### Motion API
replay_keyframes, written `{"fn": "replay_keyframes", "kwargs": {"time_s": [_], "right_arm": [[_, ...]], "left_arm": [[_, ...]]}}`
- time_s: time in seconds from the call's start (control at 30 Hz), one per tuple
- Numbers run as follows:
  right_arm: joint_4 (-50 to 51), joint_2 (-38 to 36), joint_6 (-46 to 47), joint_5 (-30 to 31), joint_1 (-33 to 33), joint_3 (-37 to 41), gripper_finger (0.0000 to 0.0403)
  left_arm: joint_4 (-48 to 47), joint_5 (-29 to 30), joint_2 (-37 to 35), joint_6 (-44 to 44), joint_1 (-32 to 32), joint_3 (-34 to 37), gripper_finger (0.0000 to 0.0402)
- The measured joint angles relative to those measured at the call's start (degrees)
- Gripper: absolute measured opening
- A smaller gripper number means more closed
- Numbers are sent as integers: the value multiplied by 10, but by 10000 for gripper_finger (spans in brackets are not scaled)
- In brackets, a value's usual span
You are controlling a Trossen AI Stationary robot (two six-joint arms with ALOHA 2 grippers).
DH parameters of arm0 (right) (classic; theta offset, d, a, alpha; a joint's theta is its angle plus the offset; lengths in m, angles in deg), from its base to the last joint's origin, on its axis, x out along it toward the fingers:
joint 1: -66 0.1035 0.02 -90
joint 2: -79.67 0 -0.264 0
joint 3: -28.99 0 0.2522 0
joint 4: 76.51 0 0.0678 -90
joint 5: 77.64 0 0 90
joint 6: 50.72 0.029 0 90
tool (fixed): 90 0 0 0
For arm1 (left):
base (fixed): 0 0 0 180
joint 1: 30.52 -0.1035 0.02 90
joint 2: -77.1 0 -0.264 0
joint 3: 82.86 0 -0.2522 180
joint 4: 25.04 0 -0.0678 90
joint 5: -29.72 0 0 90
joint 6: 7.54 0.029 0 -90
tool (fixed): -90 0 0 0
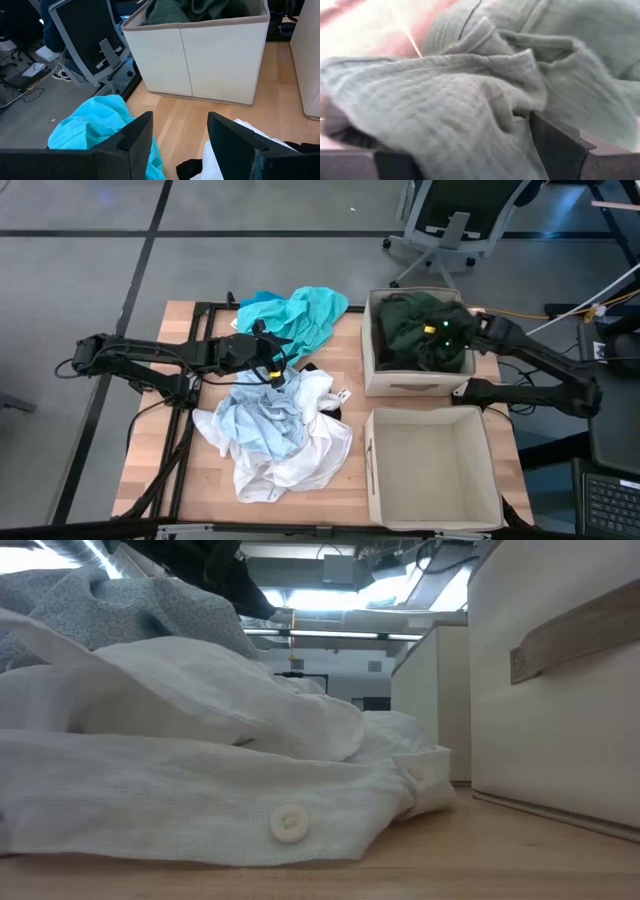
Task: Sort clothes
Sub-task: Put the dark green shirt into the top bin, then put the light green shorts into the top bin
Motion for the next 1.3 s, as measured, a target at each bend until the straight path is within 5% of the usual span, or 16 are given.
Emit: {"fn": "replay_keyframes", "kwargs": {"time_s": [0.47,0.63,0.97,1.3], "right_arm": [[110,-10,13,-27,0,-72,253],[120,-17,14,-87,0,-86,253],[93,-17,-3,-106,0,-121,253],[84,-19,-19,-100,0,-121,253]], "left_arm": [[1,0,0,0,0,0,178],[1,0,3,-8,-9,0,178],[-7,1,81,-92,-97,0,178],[-114,1,166,-133,-188,-34,178]]}}
